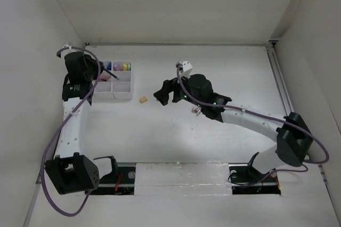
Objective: Sort the stationery into containers
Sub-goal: Place the pen in the storage box.
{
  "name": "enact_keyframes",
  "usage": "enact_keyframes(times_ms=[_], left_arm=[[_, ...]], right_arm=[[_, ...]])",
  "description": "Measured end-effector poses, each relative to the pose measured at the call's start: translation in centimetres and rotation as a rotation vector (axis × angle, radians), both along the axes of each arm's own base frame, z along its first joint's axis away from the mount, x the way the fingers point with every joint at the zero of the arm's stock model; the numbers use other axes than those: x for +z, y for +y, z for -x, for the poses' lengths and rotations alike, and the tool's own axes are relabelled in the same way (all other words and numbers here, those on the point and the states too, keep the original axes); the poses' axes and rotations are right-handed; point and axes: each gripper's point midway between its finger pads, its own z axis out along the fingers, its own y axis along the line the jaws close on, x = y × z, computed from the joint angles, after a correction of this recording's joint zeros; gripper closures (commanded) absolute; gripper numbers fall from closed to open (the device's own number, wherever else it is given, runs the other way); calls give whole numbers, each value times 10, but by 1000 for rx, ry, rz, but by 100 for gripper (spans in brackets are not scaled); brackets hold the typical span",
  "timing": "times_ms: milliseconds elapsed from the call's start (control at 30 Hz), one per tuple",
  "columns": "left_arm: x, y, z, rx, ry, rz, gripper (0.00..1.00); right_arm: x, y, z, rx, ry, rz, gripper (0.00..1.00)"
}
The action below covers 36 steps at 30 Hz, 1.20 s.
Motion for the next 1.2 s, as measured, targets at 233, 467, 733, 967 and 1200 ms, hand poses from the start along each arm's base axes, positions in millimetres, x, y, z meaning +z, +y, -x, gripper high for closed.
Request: enact_keyframes(times_ms=[233,467,733,967,1200], left_arm=[[3,72,-34,340,37,-99,100],[-28,104,-51,485,112,-171,100],[-34,112,-73,510,98,-189,100],[-41,113,-80,528,61,-162,100],[-78,110,-79,532,96,-128,100]], right_arm=[[-5,-49,14,-63,-22,41,1],[-17,-73,34,-55,-19,66,1],[-29,-86,45,-54,-8,85,1],[-33,-95,48,-61,-10,97,1],[-23,-98,50,-63,-30,83,1]])
